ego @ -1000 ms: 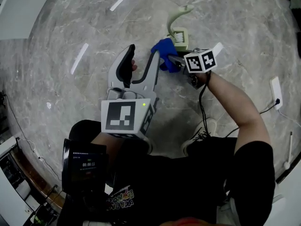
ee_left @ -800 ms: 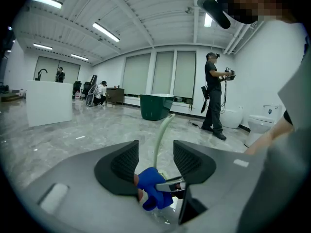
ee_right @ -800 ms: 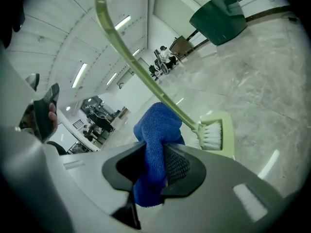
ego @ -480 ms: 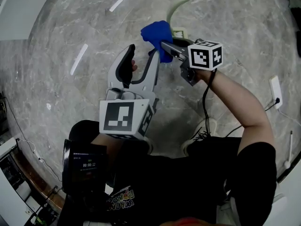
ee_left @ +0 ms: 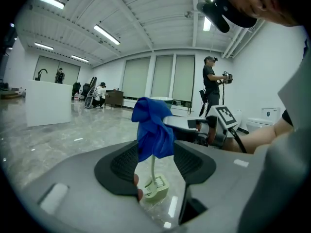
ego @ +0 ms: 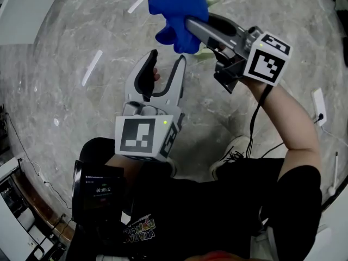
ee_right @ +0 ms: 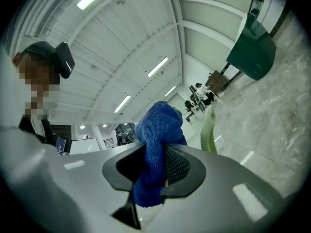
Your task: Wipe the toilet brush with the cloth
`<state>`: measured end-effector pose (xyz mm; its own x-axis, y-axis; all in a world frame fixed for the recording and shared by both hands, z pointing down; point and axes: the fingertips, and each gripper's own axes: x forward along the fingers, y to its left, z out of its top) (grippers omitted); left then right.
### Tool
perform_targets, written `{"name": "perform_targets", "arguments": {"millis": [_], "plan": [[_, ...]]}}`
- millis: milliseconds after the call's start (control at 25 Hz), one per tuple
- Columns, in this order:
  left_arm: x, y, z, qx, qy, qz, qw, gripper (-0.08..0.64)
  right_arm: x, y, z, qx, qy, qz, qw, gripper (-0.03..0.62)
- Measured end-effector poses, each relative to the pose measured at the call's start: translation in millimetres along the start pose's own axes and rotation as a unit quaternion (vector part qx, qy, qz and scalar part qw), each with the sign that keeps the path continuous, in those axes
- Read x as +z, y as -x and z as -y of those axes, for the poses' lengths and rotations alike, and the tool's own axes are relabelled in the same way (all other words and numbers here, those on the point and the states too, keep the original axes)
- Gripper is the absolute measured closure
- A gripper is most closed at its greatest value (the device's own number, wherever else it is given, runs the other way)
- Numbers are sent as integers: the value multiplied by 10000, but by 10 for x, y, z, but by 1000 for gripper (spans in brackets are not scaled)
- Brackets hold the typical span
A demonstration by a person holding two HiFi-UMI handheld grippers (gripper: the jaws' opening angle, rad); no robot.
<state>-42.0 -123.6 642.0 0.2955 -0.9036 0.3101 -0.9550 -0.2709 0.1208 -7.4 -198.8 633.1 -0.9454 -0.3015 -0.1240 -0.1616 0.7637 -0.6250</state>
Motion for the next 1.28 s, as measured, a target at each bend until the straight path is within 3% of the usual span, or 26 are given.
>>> {"name": "perform_targets", "arguments": {"millis": [160, 240, 400, 560, 720, 840, 1040, 1280], "plan": [[16, 7, -35, 15, 77, 92, 9999, 334, 24, -36, -79, 137, 135, -19, 9998, 491], [107, 55, -2, -39, 2, 391, 9992, 343, -156, -53, 3, 118, 120, -276, 9995, 491], [285, 167, 261, -314, -816, 913, 9920, 347, -897, 34, 441, -269, -198, -1205, 9922, 491], [194, 172, 373, -424, -1293, 801, 9875, 347, -2142, 349, 902, -838, -453, -2599, 9609, 491], [111, 147, 277, -316, -999, 575, 9928, 347, -2838, 772, 1262, -1402, -620, -3387, 9283, 491], [89, 127, 194, -257, -629, 498, 9965, 347, -2961, 1094, 1542, -1751, -494, -3724, 9100, 491], [28, 94, 61, -40, -115, 213, 9997, 347, -2803, 1664, 1992, -2246, -329, -4106, 8831, 489], [68, 104, 97, -135, -261, 339, 9990, 347, -2394, 2045, 2417, -2827, -140, -4070, 8685, 490]]}}
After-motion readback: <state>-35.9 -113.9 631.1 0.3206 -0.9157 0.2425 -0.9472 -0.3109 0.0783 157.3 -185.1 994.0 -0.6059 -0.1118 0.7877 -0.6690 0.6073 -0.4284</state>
